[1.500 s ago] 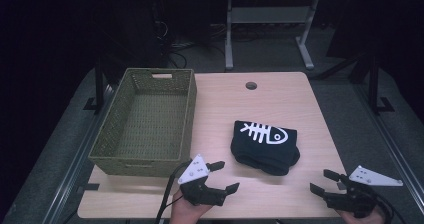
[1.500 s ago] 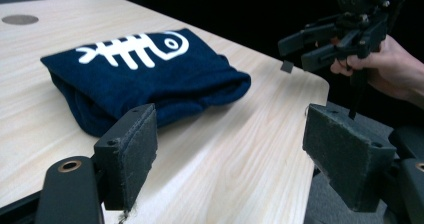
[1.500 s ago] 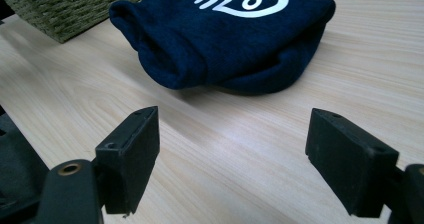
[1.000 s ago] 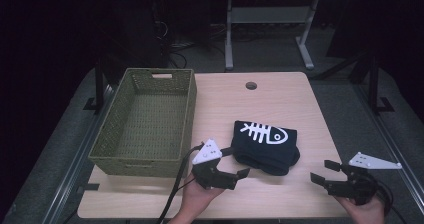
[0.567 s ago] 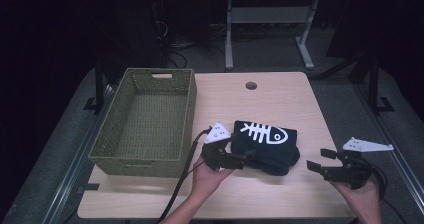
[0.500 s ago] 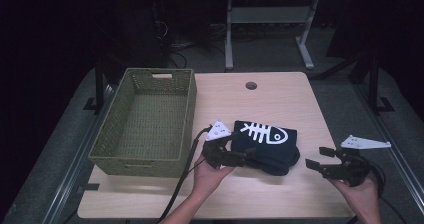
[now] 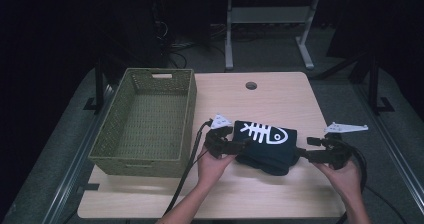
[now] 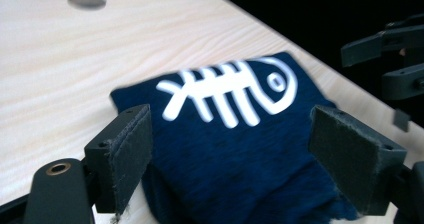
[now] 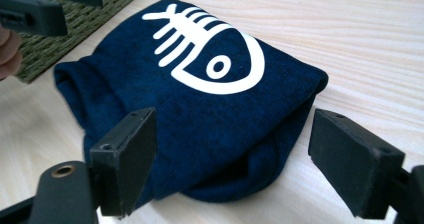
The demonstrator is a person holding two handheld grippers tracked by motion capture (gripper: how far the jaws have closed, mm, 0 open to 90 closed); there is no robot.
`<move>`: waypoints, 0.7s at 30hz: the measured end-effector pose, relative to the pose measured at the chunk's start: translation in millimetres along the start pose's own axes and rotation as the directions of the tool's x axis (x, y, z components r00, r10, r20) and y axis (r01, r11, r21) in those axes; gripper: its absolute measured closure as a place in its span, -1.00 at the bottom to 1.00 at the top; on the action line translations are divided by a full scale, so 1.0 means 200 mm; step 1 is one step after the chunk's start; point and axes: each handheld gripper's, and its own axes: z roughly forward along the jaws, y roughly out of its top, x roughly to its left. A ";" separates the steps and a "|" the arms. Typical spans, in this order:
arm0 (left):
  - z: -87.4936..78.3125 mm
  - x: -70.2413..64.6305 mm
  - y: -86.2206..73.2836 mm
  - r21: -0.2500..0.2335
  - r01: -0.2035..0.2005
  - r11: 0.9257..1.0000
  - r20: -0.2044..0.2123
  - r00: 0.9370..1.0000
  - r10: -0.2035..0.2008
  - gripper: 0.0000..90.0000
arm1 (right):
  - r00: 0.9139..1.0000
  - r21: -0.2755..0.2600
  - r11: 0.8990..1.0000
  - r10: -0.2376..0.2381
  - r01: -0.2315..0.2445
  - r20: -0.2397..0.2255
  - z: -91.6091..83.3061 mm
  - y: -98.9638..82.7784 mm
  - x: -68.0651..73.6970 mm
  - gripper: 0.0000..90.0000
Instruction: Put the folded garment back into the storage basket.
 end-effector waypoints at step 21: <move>0.18 0.13 -0.11 0.168 0.152 0.974 0.013 0.988 -0.157 -0.29 | 0.993 0.127 0.986 0.108 -0.113 0.042 0.25 -0.04 -0.11 -0.20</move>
